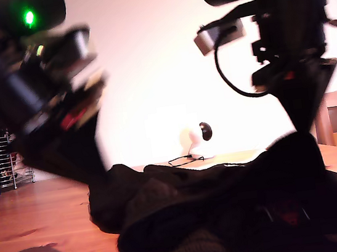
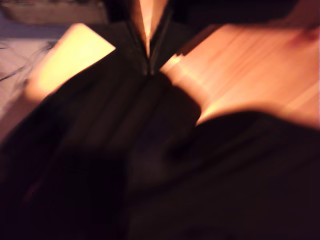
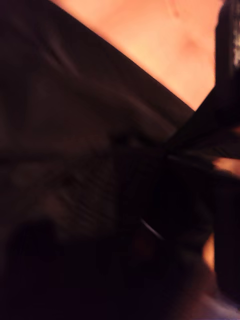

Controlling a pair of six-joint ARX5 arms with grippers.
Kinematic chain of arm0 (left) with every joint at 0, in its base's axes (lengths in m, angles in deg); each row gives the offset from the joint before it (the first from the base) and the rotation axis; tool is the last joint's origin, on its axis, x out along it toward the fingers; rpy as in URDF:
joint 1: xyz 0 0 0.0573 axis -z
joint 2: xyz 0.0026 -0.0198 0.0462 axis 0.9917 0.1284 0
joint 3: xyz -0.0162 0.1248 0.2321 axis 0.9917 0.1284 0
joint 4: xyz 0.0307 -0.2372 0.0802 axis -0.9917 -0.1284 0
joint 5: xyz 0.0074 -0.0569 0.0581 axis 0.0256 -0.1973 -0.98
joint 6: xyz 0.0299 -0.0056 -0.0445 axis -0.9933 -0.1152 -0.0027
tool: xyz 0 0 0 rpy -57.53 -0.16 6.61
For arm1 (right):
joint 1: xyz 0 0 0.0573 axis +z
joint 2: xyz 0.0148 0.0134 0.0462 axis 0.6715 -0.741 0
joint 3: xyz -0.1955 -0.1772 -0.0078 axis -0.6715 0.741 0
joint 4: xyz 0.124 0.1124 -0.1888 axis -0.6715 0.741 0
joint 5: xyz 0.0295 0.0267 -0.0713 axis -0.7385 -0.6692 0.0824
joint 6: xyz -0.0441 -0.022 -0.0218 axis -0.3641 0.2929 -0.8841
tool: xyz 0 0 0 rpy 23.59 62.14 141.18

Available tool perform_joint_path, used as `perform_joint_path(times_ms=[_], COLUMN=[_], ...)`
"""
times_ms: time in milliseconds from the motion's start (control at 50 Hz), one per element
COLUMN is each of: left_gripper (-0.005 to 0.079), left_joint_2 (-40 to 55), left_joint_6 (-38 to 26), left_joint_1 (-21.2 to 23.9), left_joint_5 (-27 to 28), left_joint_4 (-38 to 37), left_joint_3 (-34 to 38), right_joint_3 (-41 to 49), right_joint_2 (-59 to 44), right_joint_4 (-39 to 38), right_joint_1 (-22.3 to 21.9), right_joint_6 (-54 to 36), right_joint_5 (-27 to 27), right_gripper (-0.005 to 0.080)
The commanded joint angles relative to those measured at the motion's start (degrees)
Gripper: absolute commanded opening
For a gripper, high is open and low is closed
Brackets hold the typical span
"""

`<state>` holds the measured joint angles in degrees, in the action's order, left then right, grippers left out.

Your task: Fold the shorts in front of you. After folding it, place it to the left side.

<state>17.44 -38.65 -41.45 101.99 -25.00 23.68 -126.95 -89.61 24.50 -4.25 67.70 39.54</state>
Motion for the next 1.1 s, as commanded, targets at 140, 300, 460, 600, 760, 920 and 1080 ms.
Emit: perform_joint_path(times_ms=[140, 300, 460, 600, 760, 920, 1080], left_gripper=[0.0026, 0.0119, 0.0139, 0.0137, 0.0124, 0.0125, 0.0125], left_joint_2=[0.52, 2.36, 6.95, 10.67, 13.86, 17.88, 19.19], left_joint_6=[2.12, 2.12, 2.08, 2.10, 2.23, 2.21, 1.49], left_joint_1=[1.01, 1.68, 1.81, 1.68, 1.70, 1.68, 0.90], left_joint_5=[2.91, 3.10, 3.08, 3.06, 3.30, 3.28, 3.21], left_joint_4=[1.84, 5.14, 8.33, 12.11, 13.73, 10.86, 6.58], left_joint_3=[0.17, 0.17, 0.17, 0.17, 0.17, 0.17, 0.17], right_joint_3=[-0.04, -0.26, -2.82, -6.08, -9.35, -11.67, -11.67], right_joint_2=[-0.42, -0.42, -0.42, -0.39, -0.39, -0.39, -0.39], right_joint_4=[4.15, 3.98, 4.59, 5.35, 4.22, 5.05, 7.41], right_joint_1=[-0.24, -0.52, -1.75, -2.78, -4.02, -5.64, -6.54], right_joint_6=[1.60, 3.91, 5.95, 5.68, 5.40, 5.64, 5.97], right_joint_5=[-9.64, -10.69, -17.05, -26.43, -35.54, -35.23, -27.71], right_gripper=[0.0232, 0.0273, 0.0283, 0.0283, 0.0283, 0.0283, 0.0283])
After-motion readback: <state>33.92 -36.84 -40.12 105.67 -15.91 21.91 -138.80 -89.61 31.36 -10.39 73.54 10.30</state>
